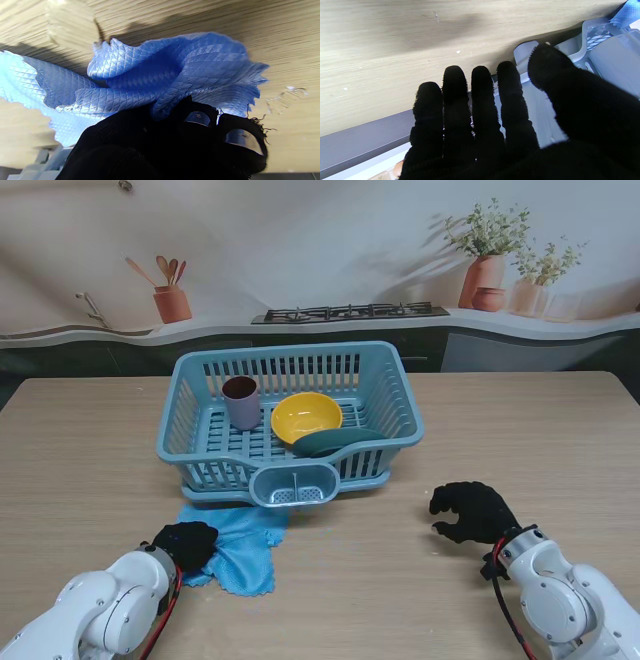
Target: Clear dishes and wipe the table
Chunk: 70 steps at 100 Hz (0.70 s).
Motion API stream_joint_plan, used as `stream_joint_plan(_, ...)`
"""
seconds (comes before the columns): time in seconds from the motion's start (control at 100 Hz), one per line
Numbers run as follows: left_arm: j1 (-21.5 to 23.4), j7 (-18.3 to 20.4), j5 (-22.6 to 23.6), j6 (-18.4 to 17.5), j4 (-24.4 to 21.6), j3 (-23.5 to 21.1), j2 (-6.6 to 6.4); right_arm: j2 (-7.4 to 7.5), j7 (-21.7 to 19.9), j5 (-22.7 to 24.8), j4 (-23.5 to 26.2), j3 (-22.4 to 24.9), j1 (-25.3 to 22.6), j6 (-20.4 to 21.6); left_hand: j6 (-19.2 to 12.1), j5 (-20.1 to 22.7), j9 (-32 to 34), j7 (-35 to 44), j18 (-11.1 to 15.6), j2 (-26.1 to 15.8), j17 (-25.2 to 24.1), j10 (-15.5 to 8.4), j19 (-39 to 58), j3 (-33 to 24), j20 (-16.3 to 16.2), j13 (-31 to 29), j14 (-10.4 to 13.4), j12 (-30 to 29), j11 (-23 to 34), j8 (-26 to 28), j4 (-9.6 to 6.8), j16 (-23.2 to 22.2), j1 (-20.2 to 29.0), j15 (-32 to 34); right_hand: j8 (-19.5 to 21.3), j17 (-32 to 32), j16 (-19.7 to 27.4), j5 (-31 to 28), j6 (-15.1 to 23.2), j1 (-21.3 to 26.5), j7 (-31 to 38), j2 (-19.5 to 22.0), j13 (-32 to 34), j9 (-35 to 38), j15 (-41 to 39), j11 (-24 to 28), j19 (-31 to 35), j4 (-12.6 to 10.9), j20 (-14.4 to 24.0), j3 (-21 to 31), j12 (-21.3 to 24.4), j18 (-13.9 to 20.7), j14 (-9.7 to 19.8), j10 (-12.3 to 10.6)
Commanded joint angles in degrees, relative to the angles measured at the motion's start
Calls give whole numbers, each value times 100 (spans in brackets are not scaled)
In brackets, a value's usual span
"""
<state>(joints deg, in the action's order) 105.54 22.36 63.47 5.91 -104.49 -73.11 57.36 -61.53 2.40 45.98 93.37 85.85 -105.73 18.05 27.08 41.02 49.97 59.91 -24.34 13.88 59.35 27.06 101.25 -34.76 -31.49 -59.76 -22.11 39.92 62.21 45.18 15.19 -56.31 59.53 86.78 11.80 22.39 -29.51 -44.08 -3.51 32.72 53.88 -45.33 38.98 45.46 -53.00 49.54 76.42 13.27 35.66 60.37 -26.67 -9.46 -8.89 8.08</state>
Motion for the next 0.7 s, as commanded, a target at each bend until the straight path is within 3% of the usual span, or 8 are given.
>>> stream_joint_plan(0.0, 3, 520, -186, 57, 375, 337, -8, -5, -70, 32, 33, -2, -40, 6, -1245, 134, -67, 142, 415, 775, 198, 468, 1569, 283, 87, -260, -164, 113, 24, -223, -723, -57, 1036, 280, -48, -45, 9, 20, 2, 126, 53, 85, 2, 40, 31, -30, 44, 91, 45, -77, 42, -28, -95, 29)
stream_joint_plan(0.33, -1216, 1657, -1598, 924, 362, 1763, -249, -12, -30, 26, 33, 32, -62, 34, -1236, 144, -47, 130, 457, 818, 200, 479, 1586, 217, 78, -297, -146, 93, 18, -261, -705, -30, 1005, 278, -52, -42, 7, 22, 1, 124, 55, 82, 4, 37, 27, -29, 49, 93, 46, -79, 43, -39, -102, 33)
stream_joint_plan(0.51, -1686, 1706, -2178, 1162, 386, 2333, -312, -14, -17, 31, 28, 49, -66, 56, -1235, 139, -35, 135, 466, 837, 200, 478, 1580, 193, 82, -296, -146, 81, 19, -283, -695, -22, 991, 281, -51, -41, 7, 22, 1, 126, 55, 85, 2, 34, 27, -28, 50, 92, 45, -78, 43, -37, -98, 34)
stream_joint_plan(0.69, -1799, 1707, -2246, 1372, 390, 2532, -338, -13, -27, 24, 26, 47, -61, 57, -1218, 139, -34, 141, 482, 849, 201, 490, 1584, 168, 85, -325, -128, 66, 19, -312, -686, 3, 977, 258, -49, -43, 8, 19, 4, 124, 58, 83, 3, 35, 28, -28, 50, 93, 45, -79, 43, -38, -91, 27)
